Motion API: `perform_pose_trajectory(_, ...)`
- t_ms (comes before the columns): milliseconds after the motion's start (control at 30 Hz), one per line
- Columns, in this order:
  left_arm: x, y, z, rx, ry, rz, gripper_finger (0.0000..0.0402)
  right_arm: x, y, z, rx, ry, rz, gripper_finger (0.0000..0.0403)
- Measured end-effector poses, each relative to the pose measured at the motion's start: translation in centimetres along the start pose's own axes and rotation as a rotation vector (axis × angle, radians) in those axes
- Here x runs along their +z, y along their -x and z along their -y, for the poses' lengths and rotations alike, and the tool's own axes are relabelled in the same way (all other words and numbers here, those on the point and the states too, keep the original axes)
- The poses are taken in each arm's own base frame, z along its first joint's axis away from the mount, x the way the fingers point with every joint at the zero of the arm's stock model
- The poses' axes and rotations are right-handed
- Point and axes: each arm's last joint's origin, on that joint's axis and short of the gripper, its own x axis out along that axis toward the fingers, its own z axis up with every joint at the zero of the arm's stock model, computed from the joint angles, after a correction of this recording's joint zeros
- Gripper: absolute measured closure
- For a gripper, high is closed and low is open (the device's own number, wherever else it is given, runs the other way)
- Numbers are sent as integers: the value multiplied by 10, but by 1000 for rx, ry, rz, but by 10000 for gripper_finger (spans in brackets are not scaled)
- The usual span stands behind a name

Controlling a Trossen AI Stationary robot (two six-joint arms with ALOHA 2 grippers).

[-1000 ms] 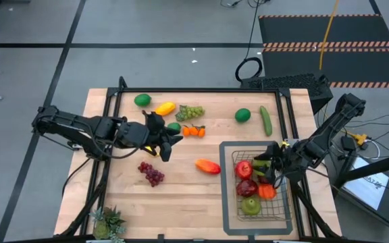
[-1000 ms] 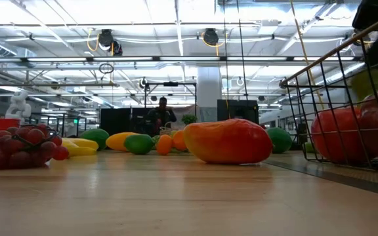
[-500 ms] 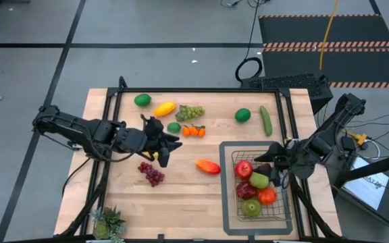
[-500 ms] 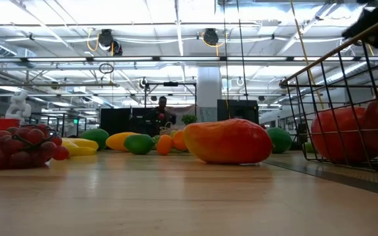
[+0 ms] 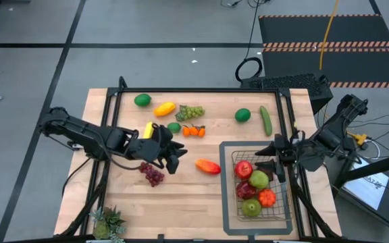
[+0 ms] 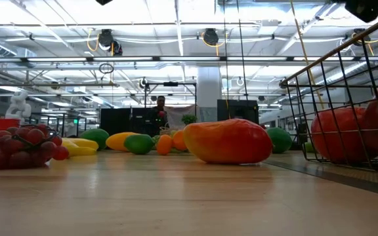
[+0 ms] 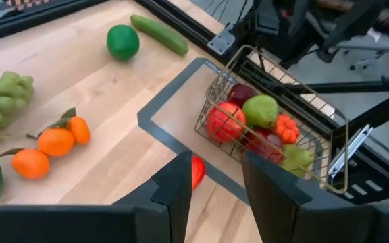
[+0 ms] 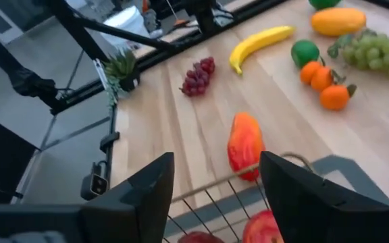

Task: Build produce basket
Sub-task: Put the orange mango into the wire basket

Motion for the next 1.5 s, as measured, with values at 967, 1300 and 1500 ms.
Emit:
perform_pose_trajectory(967, -23, -90, 1, -235, -355, -236, 108, 33, 23, 5, 80, -246, 242, 193)
perform_pose_trajectory(1300, -17, -118, -21, -215, -594, -237, 108, 45, 24, 4, 76, -295, 357, 180)
perform_pose_trajectory(1500, -15, -119, -25, -213, -670, -235, 107, 45, 20, 4, -39, -203, 412, 152)
